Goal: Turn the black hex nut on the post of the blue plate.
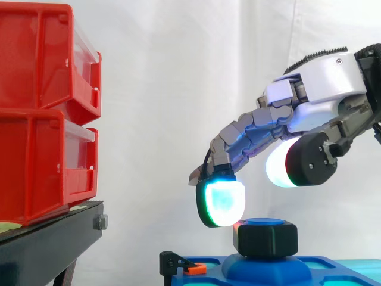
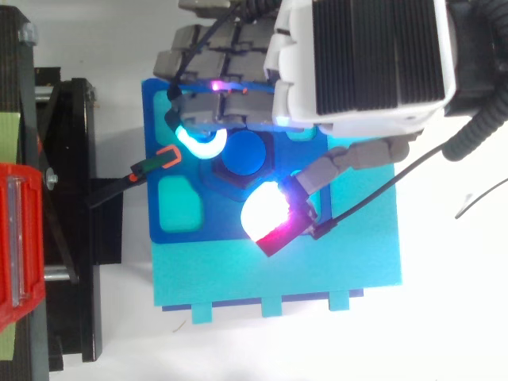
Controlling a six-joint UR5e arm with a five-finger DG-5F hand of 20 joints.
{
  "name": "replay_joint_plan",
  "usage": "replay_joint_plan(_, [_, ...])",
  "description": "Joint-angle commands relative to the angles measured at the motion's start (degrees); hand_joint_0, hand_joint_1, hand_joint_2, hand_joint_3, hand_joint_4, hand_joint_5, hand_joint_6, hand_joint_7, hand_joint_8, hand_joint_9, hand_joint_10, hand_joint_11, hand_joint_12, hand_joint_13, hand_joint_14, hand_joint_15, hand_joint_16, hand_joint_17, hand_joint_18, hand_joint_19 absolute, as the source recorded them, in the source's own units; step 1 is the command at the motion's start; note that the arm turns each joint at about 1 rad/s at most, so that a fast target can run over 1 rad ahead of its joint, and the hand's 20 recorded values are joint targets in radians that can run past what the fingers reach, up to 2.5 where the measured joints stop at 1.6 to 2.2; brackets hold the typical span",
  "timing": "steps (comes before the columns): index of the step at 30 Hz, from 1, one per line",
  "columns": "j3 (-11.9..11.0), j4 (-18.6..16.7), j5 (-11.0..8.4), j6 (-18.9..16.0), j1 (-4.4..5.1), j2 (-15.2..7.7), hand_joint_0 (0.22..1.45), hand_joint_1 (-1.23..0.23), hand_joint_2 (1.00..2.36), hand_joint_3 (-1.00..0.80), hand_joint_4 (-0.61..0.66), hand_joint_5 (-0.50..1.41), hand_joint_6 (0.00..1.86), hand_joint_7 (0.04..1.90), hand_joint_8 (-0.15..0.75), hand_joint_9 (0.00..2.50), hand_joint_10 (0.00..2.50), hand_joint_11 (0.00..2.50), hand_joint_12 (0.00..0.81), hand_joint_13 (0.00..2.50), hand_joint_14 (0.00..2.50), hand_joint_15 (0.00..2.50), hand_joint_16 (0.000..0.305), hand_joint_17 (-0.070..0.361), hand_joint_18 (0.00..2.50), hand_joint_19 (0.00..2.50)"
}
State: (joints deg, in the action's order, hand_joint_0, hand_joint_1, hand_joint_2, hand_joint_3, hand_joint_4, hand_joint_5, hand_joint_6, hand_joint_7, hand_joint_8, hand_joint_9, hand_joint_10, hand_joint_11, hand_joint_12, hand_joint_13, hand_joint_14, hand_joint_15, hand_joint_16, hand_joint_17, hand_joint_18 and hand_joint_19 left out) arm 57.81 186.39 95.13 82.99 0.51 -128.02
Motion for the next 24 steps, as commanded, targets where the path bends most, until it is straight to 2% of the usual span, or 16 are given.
replay_joint_plan(1, [0.02,0.73,1.99,1.12,-1.56,0.05,0.49,-0.33,1.00,-0.50,0.20,-0.20,0.50,0.98,0.247,0.35,0.00,0.04,0.360,0.35,0.00,0.07,0.059,0.133,0.18,0.14])
replay_joint_plan(7, [0.02,0.91,4.63,1.91,-3.76,0.05,0.49,-0.33,1.00,-0.50,0.21,-0.20,0.50,0.97,0.248,0.35,0.00,0.04,0.360,0.35,0.00,0.08,0.059,0.132,0.18,0.14])
replay_joint_plan(9, [0.11,0.73,5.68,1.91,-4.29,0.05,0.49,-0.33,1.00,-0.50,0.21,-0.20,0.50,0.98,0.248,0.35,0.00,0.04,0.360,0.35,0.00,0.07,0.059,0.132,0.18,0.13])
replay_joint_plan(12, [0.02,0.65,6.12,1.83,-4.55,0.05,0.49,-0.33,1.00,-0.50,0.21,-0.20,0.50,0.98,0.249,0.35,0.00,0.04,0.361,0.35,0.00,0.07,0.059,0.133,0.18,0.14])
replay_joint_plan(16, [-0.33,0.65,6.21,1.56,-4.55,0.05,0.49,-0.33,1.00,-0.50,0.20,-0.20,0.50,0.98,0.249,0.35,0.00,0.03,0.360,0.35,0.00,0.07,0.059,0.133,0.18,0.14])
replay_joint_plan(21, [-2.00,0.91,5.95,1.47,-3.85,-0.04,0.49,-0.33,1.00,-0.50,0.21,-0.20,0.50,0.98,0.250,0.35,0.00,0.04,0.358,0.35,0.00,0.07,0.059,0.132,0.19,0.13])
replay_joint_plan(24, [-2.09,0.29,5.86,1.47,-3.41,-0.04,0.49,-0.33,1.00,-0.50,0.20,-0.20,0.50,0.98,0.248,0.35,0.00,0.04,0.359,0.35,0.00,0.07,0.059,0.133,0.19,0.13])
